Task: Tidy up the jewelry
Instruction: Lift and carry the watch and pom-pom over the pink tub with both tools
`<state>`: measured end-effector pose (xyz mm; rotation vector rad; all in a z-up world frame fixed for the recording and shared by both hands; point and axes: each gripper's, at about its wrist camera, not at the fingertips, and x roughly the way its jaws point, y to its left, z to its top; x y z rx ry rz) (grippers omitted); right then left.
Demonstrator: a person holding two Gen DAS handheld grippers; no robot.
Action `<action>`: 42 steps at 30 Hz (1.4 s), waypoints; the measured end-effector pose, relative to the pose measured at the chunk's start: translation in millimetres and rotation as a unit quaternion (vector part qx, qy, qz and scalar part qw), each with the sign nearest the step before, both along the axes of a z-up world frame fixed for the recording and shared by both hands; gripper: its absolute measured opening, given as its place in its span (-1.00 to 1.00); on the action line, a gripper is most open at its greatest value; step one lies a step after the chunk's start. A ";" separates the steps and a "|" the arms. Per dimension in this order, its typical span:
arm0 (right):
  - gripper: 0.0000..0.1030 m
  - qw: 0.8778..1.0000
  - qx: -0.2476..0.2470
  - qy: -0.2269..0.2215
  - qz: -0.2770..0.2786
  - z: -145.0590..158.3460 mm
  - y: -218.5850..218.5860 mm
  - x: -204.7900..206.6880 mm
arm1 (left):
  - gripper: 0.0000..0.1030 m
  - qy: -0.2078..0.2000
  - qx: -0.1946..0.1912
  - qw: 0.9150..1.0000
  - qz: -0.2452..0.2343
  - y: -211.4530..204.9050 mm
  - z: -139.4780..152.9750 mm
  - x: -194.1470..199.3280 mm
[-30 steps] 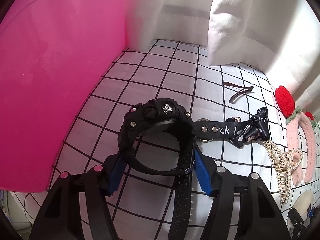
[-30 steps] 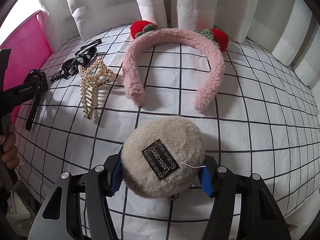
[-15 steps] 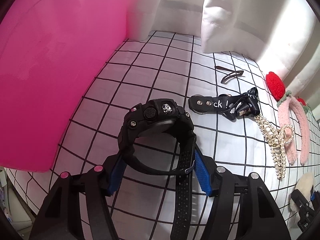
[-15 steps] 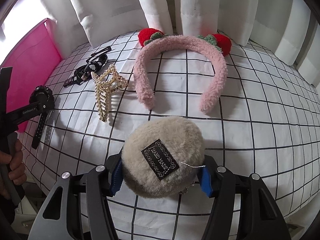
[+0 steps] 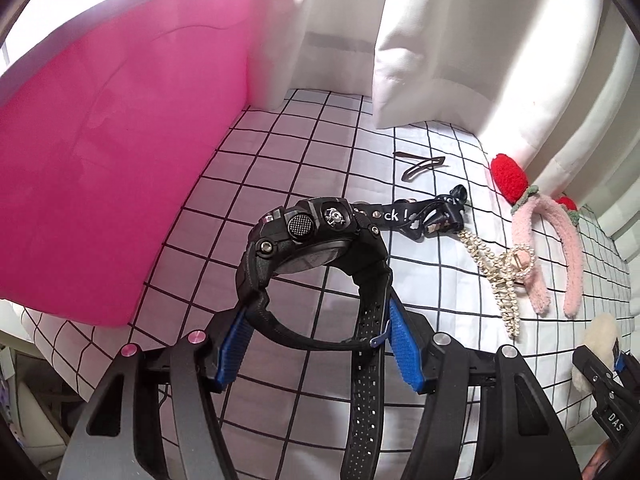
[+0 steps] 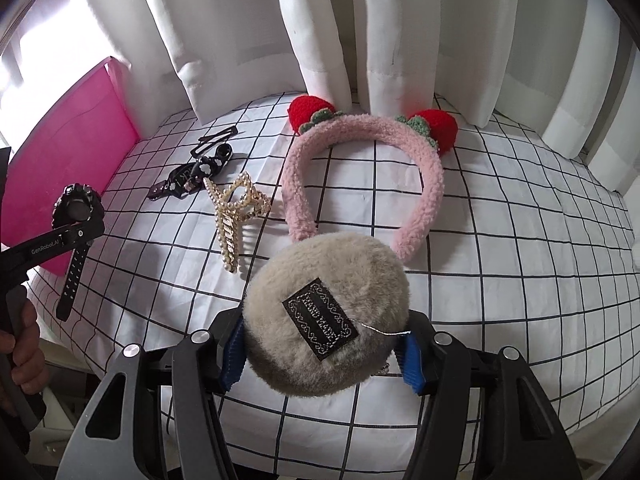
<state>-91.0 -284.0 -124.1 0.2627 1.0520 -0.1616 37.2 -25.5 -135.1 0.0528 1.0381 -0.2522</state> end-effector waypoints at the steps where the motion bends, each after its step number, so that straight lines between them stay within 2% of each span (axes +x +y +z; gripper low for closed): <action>1: 0.14 1.000 -0.001 -0.003 0.001 4.1 -0.7 0.6 | 0.16 -0.003 -0.003 1.000 -0.002 -0.4 5.0 -2.7; 14: 0.14 0.996 -0.017 -0.070 0.048 73.8 5.8 17.7 | 0.16 -0.080 -0.029 0.996 -0.006 0.5 87.4 -33.8; 26: 0.14 0.985 -0.011 -0.137 0.107 128.6 37.6 47.3 | 0.17 -0.152 -0.046 0.987 0.035 40.8 159.6 -42.6; 33: 0.14 0.972 -0.005 -0.173 0.159 152.7 82.8 82.1 | 0.17 -0.177 -0.035 0.980 0.088 89.6 179.4 -32.5; 42: 0.14 0.952 0.015 -0.202 0.229 178.3 161.3 147.7 | 0.17 -0.174 -0.017 0.971 0.161 167.2 180.7 -5.0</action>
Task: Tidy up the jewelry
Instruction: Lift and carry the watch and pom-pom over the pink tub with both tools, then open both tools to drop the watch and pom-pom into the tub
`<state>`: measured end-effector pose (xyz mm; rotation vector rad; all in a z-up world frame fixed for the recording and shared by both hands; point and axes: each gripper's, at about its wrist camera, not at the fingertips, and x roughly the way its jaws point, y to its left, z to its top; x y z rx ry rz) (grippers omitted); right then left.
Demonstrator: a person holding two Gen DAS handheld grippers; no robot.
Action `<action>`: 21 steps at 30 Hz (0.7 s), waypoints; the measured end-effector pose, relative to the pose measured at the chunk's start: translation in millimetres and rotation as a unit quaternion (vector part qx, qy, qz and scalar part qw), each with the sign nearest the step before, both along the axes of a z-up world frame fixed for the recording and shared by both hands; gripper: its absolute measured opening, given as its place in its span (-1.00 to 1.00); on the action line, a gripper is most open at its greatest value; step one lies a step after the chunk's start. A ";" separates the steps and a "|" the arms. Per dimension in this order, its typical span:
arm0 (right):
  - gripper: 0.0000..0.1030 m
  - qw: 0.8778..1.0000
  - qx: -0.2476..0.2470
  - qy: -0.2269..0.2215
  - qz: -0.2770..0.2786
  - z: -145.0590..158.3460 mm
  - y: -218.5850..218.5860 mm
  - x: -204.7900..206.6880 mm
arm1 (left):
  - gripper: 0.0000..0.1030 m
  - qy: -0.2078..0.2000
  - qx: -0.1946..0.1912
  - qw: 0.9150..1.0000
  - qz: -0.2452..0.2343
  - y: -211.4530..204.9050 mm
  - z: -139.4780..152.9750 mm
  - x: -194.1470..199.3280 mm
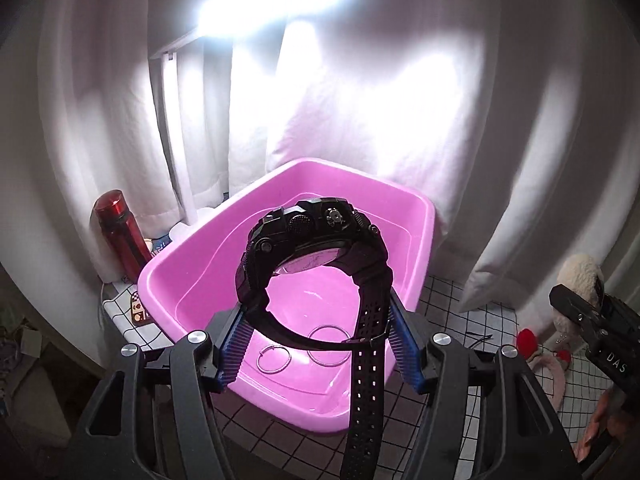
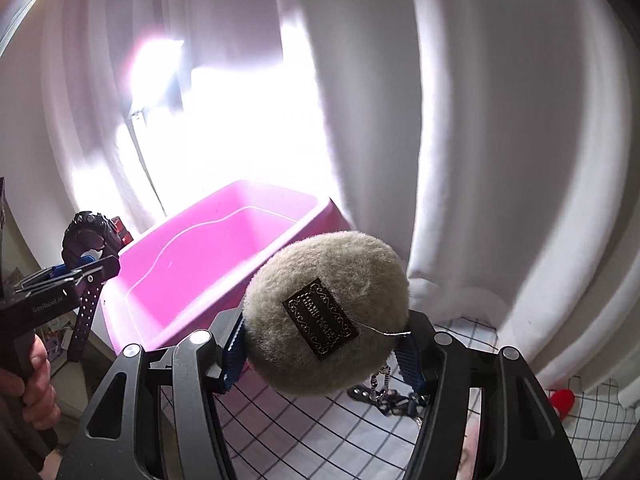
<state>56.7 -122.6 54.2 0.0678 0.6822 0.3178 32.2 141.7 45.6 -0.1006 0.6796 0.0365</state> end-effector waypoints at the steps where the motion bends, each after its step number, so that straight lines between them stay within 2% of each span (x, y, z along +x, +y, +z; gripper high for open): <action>1: 0.14 1.000 0.000 0.000 0.009 1.3 10.1 8.2 | 0.17 0.001 0.000 1.000 0.006 10.9 -0.1 0.9; 10: 0.14 0.997 -0.009 0.012 0.071 -1.6 94.8 71.3 | 0.17 0.024 -0.004 0.999 0.028 54.5 -20.9 34.7; 21: 0.14 0.993 -0.029 0.073 0.090 -36.1 148.2 127.6 | 0.17 0.069 -0.016 0.997 0.015 68.0 -56.4 72.4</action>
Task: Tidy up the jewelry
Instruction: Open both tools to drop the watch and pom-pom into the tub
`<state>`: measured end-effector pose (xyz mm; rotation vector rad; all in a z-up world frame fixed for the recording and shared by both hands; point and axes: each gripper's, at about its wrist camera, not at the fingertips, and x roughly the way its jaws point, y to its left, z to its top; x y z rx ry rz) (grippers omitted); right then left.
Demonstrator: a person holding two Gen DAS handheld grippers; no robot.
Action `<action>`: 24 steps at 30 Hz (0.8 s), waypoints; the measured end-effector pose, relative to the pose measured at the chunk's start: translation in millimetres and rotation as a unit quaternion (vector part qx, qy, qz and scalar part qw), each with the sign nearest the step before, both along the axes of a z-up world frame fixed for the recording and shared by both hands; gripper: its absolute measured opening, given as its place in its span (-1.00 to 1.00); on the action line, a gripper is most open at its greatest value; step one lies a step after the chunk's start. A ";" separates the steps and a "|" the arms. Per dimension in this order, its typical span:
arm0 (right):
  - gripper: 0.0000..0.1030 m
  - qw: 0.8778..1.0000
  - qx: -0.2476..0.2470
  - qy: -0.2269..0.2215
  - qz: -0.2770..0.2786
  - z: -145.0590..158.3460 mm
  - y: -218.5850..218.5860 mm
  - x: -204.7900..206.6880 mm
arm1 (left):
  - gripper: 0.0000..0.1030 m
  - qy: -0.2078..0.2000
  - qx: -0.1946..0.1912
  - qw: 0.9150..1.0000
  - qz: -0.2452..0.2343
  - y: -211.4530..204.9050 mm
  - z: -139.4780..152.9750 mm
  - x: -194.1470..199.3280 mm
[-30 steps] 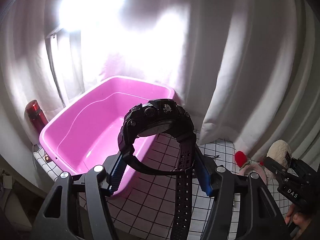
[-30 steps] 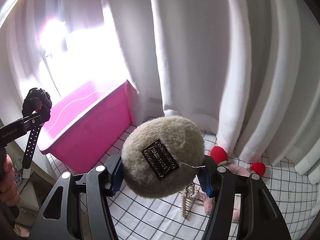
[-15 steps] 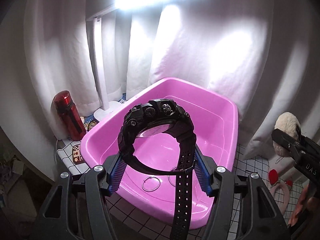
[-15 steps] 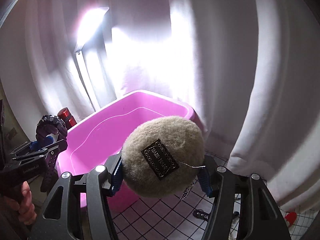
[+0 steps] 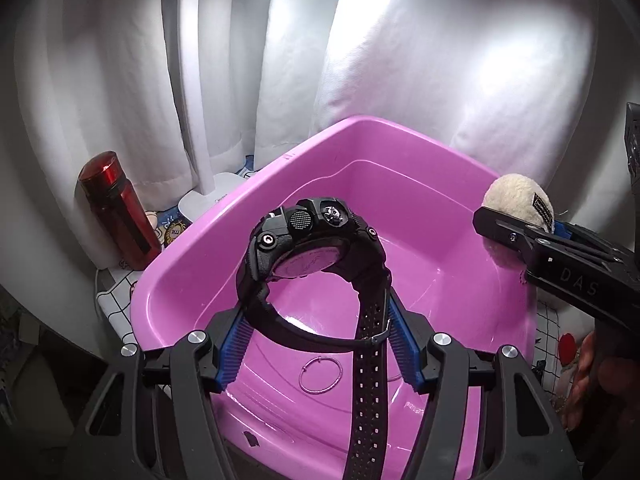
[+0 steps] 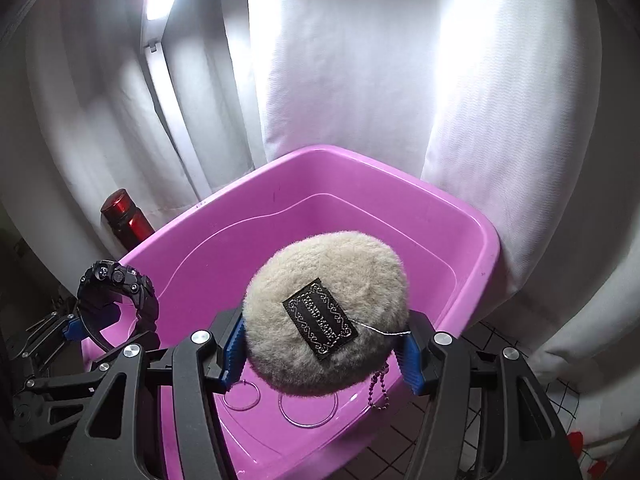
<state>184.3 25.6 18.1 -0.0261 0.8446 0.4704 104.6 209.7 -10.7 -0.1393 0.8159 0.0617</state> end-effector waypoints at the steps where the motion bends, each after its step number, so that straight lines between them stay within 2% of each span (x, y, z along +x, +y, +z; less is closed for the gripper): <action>1: 0.14 1.000 -0.004 0.005 -0.001 -3.9 2.6 3.4 | 0.17 0.004 -0.002 1.000 0.000 1.5 -2.6 2.4; 9: 0.14 0.999 -0.032 0.034 -0.008 -31.0 11.6 19.7 | 0.17 0.026 0.000 1.000 0.005 8.8 -19.0 15.8; 12: 0.14 0.999 -0.042 0.032 -0.009 -35.2 15.4 19.9 | 0.03 0.028 0.011 1.000 0.004 7.9 -22.3 17.7; 15: 0.18 0.998 -0.050 0.033 -0.015 -35.4 17.1 22.4 | 0.01 0.022 0.008 1.000 0.006 9.5 -20.1 16.8; 17: 0.24 0.998 -0.047 0.034 -0.022 -33.0 14.1 25.4 | 0.21 0.012 0.015 1.000 0.015 11.3 -16.3 15.6; 18: 0.27 0.998 -0.047 0.036 -0.023 -32.4 12.8 26.4 | 0.46 0.008 0.018 1.000 0.019 12.3 -14.0 14.8; 21: 0.34 0.998 -0.053 0.034 -0.028 -30.4 12.9 27.3 | 0.74 -0.005 0.021 0.999 0.026 15.1 -6.9 11.6; 24: 0.40 0.997 -0.057 0.031 -0.034 -29.0 12.8 26.8 | 0.82 -0.005 0.021 0.999 0.031 18.2 -4.1 10.6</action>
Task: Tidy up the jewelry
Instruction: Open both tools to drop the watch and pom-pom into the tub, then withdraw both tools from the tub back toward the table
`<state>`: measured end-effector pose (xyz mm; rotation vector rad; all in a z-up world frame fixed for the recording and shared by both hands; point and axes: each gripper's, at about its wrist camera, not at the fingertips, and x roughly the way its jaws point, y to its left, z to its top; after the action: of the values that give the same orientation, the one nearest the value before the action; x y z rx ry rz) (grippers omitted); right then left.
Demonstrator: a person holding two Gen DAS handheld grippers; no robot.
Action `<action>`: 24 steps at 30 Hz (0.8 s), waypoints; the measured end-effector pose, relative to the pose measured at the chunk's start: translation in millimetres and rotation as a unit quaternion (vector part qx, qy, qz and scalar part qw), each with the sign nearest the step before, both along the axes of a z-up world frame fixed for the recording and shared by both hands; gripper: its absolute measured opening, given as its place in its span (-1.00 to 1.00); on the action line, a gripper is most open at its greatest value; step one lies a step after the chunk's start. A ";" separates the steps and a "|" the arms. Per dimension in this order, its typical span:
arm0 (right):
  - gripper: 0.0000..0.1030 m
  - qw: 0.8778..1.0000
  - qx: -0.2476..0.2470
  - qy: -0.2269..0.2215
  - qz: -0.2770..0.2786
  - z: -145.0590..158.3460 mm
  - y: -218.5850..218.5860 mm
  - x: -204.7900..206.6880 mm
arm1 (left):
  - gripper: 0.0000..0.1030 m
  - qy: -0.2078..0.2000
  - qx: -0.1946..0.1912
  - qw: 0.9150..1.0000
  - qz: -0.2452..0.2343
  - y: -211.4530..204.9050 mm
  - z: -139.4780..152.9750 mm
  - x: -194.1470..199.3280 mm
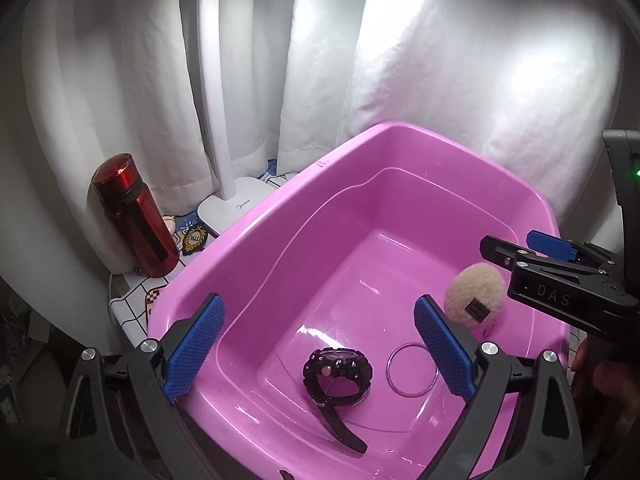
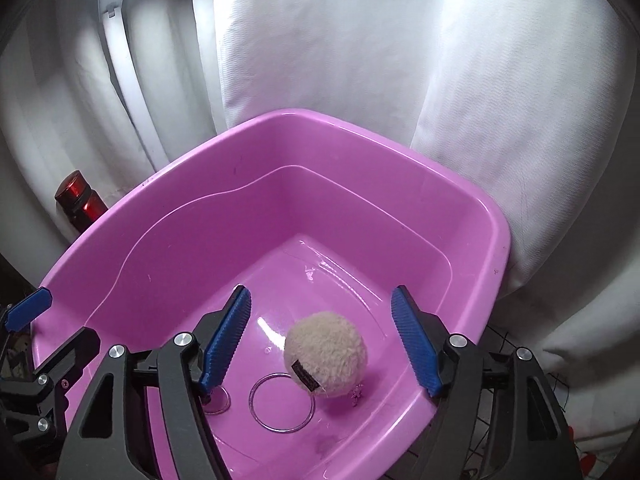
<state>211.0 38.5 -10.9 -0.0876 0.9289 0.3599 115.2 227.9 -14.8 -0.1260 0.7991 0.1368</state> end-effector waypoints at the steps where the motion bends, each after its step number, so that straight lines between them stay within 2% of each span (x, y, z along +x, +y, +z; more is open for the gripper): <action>1: 0.41 1.000 -0.001 0.000 0.000 0.9 0.0 -0.3 | 0.82 0.002 -0.001 1.000 0.002 0.9 -0.3 -0.2; 11: 0.41 1.000 0.003 -0.008 -0.004 8.2 -2.4 -9.0 | 0.84 0.018 0.003 1.000 0.017 2.0 -0.5 -7.0; 24: 0.41 0.999 0.018 -0.035 -0.007 28.7 -16.5 -34.2 | 0.84 -0.001 0.021 1.000 0.015 -10.1 15.7 -24.0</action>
<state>176.8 21.9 17.7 -0.0597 0.8530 0.3576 91.2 217.8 1.0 -0.0996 0.7917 0.1823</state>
